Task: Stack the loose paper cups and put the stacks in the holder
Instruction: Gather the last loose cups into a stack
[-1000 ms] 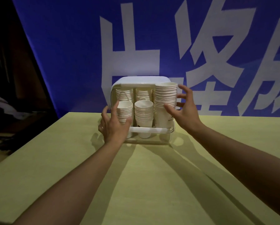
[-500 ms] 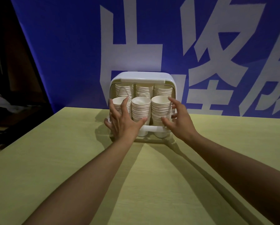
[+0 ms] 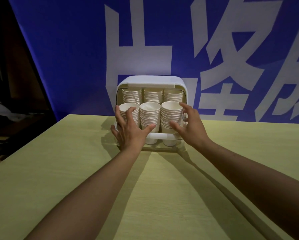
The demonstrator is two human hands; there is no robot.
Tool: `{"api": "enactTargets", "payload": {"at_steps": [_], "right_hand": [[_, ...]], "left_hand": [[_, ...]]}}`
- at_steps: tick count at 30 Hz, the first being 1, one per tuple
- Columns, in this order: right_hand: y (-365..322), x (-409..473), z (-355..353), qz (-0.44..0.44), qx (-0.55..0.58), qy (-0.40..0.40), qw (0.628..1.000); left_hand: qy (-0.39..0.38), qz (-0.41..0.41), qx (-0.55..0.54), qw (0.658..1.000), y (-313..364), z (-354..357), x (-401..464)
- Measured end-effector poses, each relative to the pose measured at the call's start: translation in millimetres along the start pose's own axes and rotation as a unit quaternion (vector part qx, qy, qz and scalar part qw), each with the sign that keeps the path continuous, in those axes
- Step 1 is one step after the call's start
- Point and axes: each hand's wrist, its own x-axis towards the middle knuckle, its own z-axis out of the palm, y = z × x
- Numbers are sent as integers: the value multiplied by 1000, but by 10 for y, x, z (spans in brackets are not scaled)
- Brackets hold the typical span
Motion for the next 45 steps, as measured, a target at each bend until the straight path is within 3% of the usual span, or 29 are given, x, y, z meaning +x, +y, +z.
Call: {"api": "enactTargets", "payload": {"at_steps": [8,13,16,24,31,39,45], "right_hand": [[-207,189,-278,-71,-137,12,988],[-298,256,-354,-95,-182,-30,978],[-331,257,-371,-110,-193,-27,975],[-405,211,-364,-108,-194,-25,975],[-416,191,-337,-100,-226,12,969],[-510,273,-398,-68,-218,-39,973],[-647,316,-512,-92,-200,46,974]], "left_hand": [[82,84,-8,993,132,-48,-145],[21,141,-43,989,499,-55,-273],[-17,102,-84,991,740,5,-341],[6,-11,-101,995,1011,212,-457],[0,-26,-97,995,1042,220,-479],[-4,-19,-67,998,1046,234,-473],[-13,-24,-64,998,1056,243,-462]]}}
